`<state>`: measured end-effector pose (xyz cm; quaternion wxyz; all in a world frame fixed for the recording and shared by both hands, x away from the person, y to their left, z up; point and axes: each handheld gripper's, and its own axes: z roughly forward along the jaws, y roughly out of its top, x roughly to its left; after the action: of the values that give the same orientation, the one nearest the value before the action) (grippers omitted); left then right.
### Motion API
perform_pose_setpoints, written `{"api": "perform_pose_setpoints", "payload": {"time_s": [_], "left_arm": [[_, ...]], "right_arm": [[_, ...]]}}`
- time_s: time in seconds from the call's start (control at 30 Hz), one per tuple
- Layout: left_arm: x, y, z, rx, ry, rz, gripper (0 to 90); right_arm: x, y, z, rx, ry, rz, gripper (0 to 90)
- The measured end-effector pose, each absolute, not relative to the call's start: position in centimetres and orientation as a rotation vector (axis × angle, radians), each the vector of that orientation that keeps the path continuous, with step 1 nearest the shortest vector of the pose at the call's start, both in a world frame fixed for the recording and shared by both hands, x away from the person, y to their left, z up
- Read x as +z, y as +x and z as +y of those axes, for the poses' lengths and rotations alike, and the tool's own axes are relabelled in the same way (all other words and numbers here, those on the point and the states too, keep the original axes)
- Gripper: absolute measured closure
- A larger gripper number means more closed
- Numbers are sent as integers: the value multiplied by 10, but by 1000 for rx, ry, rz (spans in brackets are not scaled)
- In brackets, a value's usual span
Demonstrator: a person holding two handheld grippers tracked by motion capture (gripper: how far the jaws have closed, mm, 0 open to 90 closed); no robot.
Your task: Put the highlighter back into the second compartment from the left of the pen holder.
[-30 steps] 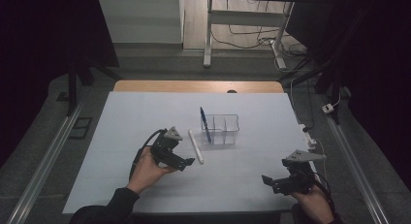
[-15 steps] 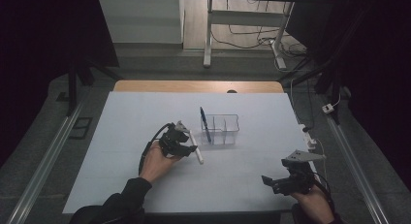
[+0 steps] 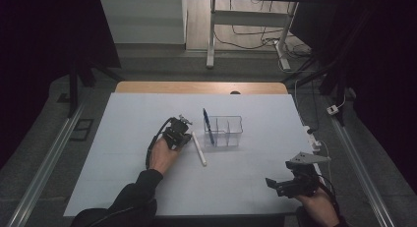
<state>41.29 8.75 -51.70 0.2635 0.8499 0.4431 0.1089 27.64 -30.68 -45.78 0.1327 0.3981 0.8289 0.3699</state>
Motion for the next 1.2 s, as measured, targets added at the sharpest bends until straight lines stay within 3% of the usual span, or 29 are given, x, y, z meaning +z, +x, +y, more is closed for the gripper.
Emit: {"api": "perform_pose_setpoints", "payload": {"time_s": [0.77,1.2], "left_arm": [[-521,445,67,208,2279,1179,887],[-513,431,71,231,2301,1139,885]], "right_arm": [[-458,276,-306,1074,1152,2406,0],[-458,276,-307,1075,1152,2403,0]]}}
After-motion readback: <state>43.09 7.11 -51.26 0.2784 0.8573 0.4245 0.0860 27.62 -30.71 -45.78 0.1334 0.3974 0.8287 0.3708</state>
